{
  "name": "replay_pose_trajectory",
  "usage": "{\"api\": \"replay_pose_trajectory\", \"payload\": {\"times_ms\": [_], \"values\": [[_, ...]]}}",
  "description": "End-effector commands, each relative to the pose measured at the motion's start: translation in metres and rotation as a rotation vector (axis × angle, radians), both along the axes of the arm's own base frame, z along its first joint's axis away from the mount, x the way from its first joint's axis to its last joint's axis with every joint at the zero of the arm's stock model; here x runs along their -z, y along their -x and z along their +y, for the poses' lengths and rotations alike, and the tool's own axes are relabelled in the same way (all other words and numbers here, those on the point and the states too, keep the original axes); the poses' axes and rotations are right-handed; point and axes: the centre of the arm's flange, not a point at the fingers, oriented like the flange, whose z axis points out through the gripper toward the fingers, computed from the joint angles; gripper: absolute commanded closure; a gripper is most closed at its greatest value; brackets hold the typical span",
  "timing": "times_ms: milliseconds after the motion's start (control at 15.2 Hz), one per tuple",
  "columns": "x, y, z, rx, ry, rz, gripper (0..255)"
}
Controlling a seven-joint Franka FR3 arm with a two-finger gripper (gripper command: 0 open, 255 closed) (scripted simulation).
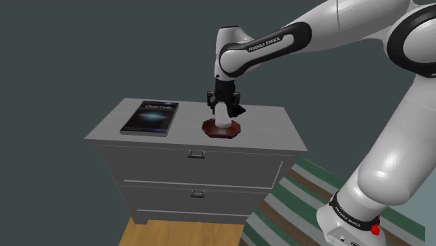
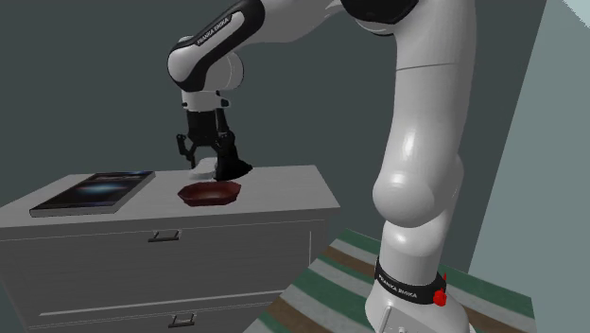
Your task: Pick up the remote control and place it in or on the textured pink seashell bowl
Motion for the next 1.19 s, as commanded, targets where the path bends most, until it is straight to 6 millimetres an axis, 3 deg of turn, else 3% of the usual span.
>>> {"api": "replay_pose_trajectory", "payload": {"times_ms": [0, 396, 924, 990, 1122], "values": [[0.011, -0.001, -0.001, 0.003, 0.001, 0.001, 255], [0.042, -0.001, -0.001, 0.003, 0.001, 0.001, 255], [0.042, -0.001, -0.001, 0.003, 0.001, 0.001, 255], [0.042, -0.001, -0.002, 0.003, 0.001, 0.001, 0], [0.042, -0.001, -0.001, 0.003, 0.001, 0.001, 0]]}}
